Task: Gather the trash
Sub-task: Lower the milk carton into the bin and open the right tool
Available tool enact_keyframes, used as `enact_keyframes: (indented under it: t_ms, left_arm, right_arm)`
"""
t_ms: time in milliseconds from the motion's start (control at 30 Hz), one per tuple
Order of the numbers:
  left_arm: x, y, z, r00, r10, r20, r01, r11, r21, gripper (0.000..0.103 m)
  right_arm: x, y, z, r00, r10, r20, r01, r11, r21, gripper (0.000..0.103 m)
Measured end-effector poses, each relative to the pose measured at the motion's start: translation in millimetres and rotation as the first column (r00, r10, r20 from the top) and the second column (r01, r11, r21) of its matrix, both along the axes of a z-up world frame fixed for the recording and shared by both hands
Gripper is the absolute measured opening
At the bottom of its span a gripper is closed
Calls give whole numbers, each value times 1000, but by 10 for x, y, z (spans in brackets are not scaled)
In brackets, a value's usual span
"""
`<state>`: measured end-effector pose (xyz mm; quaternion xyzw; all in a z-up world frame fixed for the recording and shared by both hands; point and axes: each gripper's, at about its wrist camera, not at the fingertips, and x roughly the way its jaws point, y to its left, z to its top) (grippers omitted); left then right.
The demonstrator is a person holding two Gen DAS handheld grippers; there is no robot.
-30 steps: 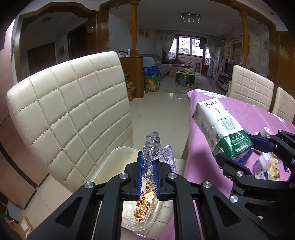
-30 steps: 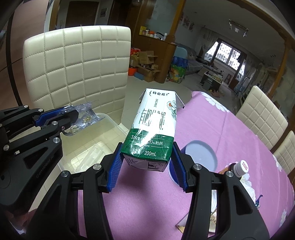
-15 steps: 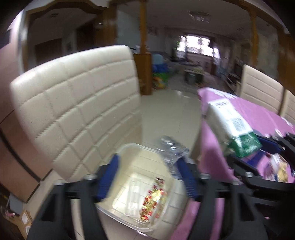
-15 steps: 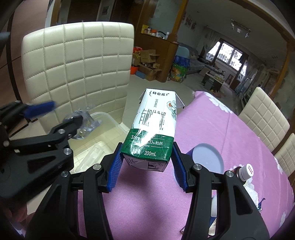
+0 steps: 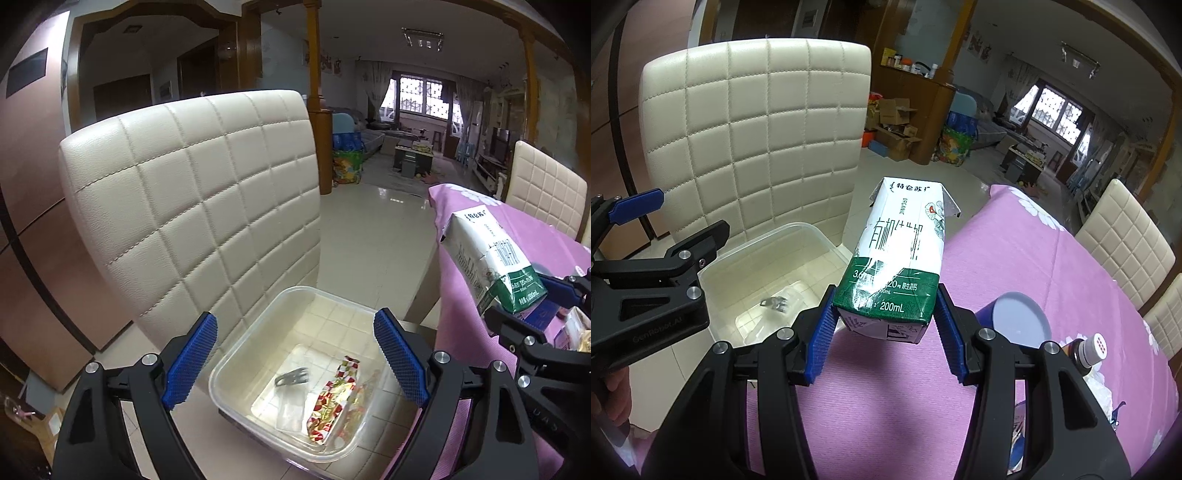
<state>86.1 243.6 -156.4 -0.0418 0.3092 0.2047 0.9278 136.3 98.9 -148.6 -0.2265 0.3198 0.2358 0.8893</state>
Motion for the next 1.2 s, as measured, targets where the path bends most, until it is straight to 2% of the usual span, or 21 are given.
enact_keyframes:
  t_ms: [867, 900, 933, 967, 1033, 1200]
  left_arm:
    - [-362, 424, 44, 992, 126, -6, -126, 992, 28, 85]
    - [-370, 430, 44, 992, 129, -7, -128, 991, 27, 85]
    - [-378, 438, 40, 991, 131, -9, -131, 991, 26, 85]
    - [-377, 447, 35, 991, 132, -10, -132, 991, 25, 85]
    - [-386, 446, 32, 991, 134, -12, -134, 991, 23, 85]
    - [-356, 407, 33, 992, 122, -15, -121, 992, 17, 85]
  right_arm:
    - [-176, 518, 68, 989, 143, 24, -143, 990, 16, 54]
    - [-188, 531, 72, 989, 146, 30, -147, 989, 15, 60]
    - [-201, 543, 78, 989, 143, 45, -144, 990, 12, 74]
    - [-215, 527, 81, 989, 139, 59, -140, 990, 14, 76]
    - [-242, 538, 80, 988, 124, 92, -124, 992, -2, 75]
    - [-174, 458, 50, 993, 102, 58, -103, 995, 2, 72]
